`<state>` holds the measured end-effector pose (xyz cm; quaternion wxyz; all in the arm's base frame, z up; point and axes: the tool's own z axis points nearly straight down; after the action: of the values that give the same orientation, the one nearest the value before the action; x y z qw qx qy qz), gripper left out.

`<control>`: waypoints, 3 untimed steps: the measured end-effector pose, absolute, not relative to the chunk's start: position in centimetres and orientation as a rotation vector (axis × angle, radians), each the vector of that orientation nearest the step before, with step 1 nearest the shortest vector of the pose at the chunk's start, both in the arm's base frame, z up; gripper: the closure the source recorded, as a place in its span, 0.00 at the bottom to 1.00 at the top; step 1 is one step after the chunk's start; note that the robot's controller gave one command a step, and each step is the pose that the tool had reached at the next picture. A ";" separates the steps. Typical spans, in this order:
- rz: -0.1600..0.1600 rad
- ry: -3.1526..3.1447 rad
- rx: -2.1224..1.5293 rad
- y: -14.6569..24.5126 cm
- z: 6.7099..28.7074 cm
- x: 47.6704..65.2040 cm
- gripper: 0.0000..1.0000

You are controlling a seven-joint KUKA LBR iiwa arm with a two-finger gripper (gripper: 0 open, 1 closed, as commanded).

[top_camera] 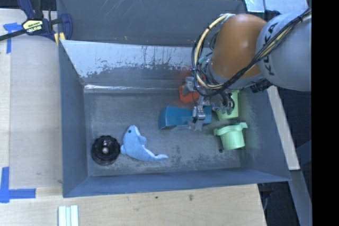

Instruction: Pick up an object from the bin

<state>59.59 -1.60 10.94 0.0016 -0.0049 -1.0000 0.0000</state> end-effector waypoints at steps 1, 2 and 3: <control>0.000 -3.144 -0.156 -1.5 12.5 58.0 0.00; -0.003 -3.122 -0.257 -2.1 7.4 58.6 0.00; -0.008 -3.158 -0.319 -2.1 7.8 59.5 1.00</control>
Offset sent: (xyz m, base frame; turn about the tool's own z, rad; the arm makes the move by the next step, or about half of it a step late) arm -0.0097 -0.0061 -0.0394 0.1585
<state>59.48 -2.07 7.79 -0.0160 -0.1004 -0.9948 -0.0026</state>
